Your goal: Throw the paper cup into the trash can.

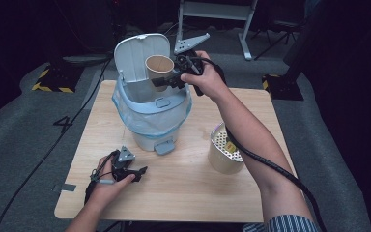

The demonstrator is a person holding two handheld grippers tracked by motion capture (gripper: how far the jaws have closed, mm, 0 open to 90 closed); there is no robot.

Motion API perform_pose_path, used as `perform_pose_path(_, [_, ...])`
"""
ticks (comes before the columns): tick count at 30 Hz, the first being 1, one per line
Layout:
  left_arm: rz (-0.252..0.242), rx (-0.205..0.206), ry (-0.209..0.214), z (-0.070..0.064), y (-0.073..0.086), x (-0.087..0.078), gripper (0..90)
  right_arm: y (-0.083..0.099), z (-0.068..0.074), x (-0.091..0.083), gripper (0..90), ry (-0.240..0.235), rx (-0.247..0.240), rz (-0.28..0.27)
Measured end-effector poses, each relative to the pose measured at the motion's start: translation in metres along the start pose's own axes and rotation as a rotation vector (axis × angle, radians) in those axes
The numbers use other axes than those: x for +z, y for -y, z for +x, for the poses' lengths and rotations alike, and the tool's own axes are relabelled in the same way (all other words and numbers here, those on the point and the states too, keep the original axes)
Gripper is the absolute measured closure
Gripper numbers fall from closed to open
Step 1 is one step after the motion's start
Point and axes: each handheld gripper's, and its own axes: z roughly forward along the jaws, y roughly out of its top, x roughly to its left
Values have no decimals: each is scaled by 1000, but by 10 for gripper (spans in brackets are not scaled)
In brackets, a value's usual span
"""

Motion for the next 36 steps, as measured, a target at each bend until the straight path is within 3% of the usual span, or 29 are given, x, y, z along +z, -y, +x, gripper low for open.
perform_pose_path(4, [0,-1,0,0,0,0,250,2,2,5,294,8,3,26])
perform_pose_path(7, [0,0,0,0,0,0,250,2,3,8,110,28,3,25])
perform_pose_path(9, [1,0,1,0,0,0,250,0,4,7,184,56,0,17])
perform_pose_path(11, [0,0,0,0,0,0,250,-2,5,6,138,66,4,12])
perform_pose_path(13, [0,0,0,0,0,0,250,-3,6,3,175,68,-3,13])
perform_pose_path(15, [0,0,1,0,0,0,250,-5,8,-1,153,76,-13,13])
perform_pose_path(25, [0,0,0,0,0,0,250,-11,19,-39,158,135,-17,-17])
perform_pose_path(30, [0,0,0,0,0,0,250,-5,26,-62,162,176,1,5])
perform_pose_path(36, [0,1,-1,0,0,0,250,8,34,-92,163,215,26,-9])
